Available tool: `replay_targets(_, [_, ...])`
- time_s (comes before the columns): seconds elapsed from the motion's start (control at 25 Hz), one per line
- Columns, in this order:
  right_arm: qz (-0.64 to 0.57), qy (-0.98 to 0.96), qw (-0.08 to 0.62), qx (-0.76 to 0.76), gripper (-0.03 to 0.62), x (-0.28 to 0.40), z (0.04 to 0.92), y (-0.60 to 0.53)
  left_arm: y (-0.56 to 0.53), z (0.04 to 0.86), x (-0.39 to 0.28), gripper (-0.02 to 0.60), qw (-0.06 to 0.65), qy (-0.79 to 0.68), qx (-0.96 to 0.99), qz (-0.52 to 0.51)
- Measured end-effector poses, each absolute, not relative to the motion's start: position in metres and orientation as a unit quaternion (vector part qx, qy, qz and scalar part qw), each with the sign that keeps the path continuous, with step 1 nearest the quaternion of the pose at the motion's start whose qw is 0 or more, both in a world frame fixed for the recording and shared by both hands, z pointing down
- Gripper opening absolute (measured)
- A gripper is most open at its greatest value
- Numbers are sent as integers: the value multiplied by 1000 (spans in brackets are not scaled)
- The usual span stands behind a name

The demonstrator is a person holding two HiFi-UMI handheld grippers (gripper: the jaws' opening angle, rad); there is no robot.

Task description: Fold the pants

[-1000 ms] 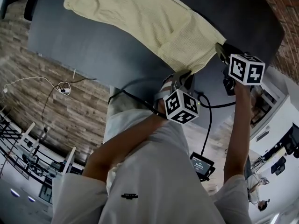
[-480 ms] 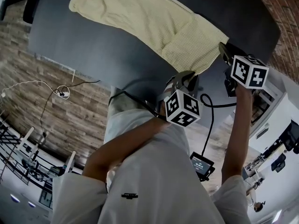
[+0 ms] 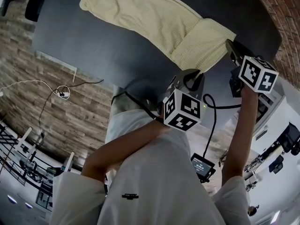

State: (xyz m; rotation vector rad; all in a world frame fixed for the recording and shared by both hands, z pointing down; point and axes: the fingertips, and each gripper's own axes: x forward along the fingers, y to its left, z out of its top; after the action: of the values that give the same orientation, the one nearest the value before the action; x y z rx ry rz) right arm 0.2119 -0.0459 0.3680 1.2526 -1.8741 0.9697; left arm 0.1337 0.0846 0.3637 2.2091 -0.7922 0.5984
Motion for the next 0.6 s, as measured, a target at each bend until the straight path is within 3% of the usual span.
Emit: replay_targets(0.6, [374, -730, 325, 470, 37, 144, 358, -95, 27, 352, 57, 43, 368, -349, 838, 201])
